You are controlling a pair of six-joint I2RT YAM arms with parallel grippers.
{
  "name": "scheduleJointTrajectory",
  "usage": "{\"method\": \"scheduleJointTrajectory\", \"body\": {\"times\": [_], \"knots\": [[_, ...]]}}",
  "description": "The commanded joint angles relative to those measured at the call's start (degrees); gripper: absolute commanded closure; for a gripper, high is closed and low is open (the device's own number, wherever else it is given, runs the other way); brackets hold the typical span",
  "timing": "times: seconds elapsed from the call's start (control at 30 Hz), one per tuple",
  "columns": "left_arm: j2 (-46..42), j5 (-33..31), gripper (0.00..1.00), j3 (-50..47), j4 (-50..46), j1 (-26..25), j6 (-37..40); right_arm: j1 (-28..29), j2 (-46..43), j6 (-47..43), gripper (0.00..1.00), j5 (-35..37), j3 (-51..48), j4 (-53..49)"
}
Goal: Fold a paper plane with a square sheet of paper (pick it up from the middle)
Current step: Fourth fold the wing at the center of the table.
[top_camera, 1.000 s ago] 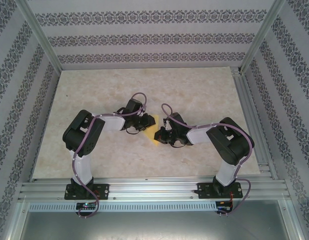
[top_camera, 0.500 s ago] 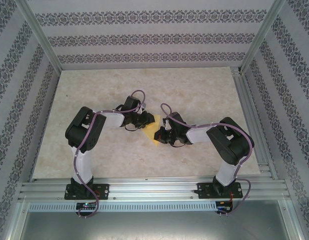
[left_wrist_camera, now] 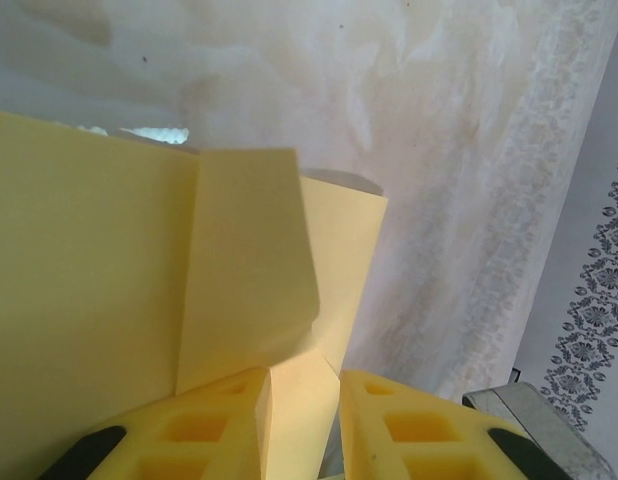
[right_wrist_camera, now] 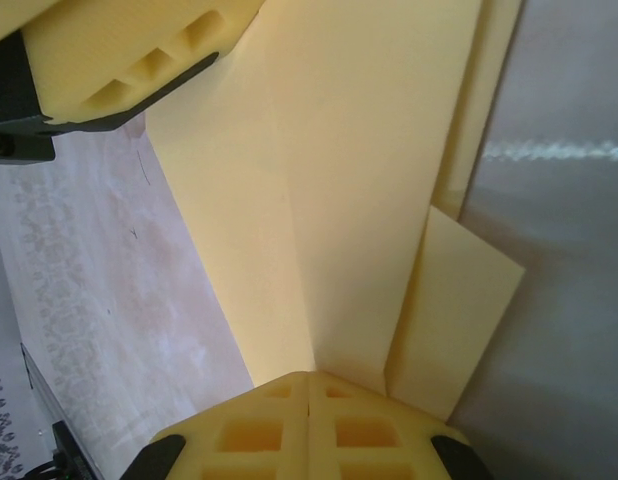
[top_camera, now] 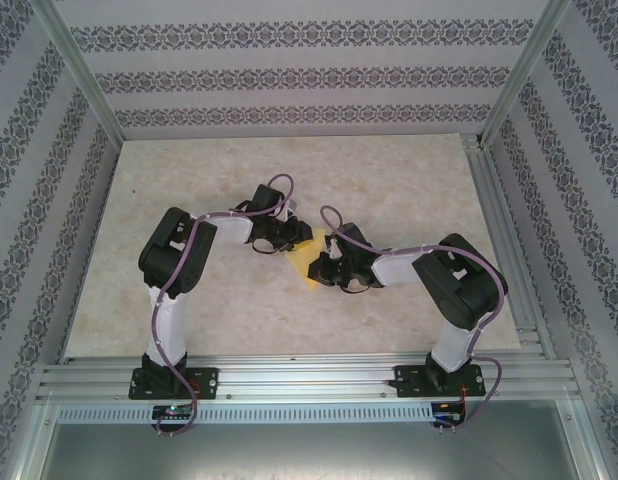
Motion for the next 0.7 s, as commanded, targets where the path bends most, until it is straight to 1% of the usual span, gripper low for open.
{"method": "scheduleJointTrajectory", "body": {"times": [0.0, 0.3, 0.47, 0.67], "knots": [[2.5, -5.3, 0.72, 1.8, 1.1, 2.7, 2.7, 0.0, 3.4, -1.9, 1.00, 4.4, -1.9, -11.6], [4.1, -5.1, 0.68, 6.0, -0.5, 3.0, 2.8, 0.0, 3.6, -2.5, 1.00, 4.6, -1.4, -13.0], [6.2, -6.4, 0.68, 8.4, -2.6, 3.1, 3.2, 0.0, 3.3, -2.9, 1.00, 4.0, -0.9, -13.6], [7.7, -6.6, 0.69, 10.8, -3.8, 3.7, 3.8, 0.0, 3.5, -3.4, 1.00, 4.4, -0.6, -14.7]]}}
